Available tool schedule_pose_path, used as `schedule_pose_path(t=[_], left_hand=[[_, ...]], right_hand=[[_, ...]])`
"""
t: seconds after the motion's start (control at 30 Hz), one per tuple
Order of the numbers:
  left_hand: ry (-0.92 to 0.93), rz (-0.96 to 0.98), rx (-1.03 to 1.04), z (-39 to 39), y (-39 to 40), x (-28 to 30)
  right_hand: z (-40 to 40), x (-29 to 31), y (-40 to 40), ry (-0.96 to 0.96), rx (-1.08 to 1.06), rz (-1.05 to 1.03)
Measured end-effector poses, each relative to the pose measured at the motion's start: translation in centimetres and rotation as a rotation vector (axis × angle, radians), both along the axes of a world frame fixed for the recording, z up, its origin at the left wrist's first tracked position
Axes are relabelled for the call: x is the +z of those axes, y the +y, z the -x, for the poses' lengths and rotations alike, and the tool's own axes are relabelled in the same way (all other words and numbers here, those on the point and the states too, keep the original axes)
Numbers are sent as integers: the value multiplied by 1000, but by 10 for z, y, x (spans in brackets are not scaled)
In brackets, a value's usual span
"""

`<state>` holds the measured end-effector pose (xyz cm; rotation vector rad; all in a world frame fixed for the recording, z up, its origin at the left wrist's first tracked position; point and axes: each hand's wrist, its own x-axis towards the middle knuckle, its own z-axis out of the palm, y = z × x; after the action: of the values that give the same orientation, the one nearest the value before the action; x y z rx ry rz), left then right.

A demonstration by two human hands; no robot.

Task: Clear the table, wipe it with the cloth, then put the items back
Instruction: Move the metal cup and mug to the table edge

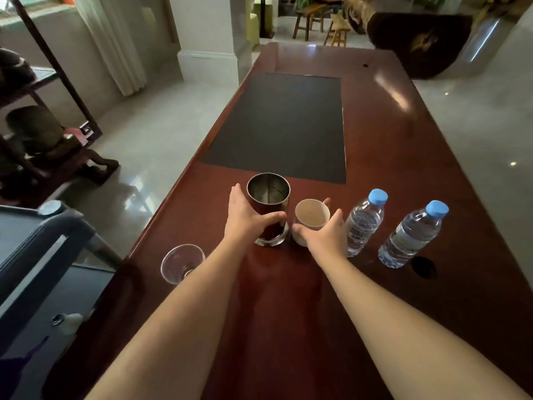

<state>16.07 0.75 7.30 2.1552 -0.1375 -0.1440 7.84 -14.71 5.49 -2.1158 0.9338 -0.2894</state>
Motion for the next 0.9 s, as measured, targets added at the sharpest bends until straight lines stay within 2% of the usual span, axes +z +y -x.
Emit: schedule_pose_path(t=[0.3,0.53,0.7,0.9], left_hand=[[-49,240,-94,-39,-9,-35],[-85,285,-92,-40,-11,-36],[-133,291,-48,-41,6,-15],[-209,298,102,-40,56,21]], right_hand=[[-37,-31,4,-73,-152,-68],[-41,-33,4,-118,-192,-44],[-46,-18,12,-138,-116,-51],[-65,15,43,-231,73,-90]])
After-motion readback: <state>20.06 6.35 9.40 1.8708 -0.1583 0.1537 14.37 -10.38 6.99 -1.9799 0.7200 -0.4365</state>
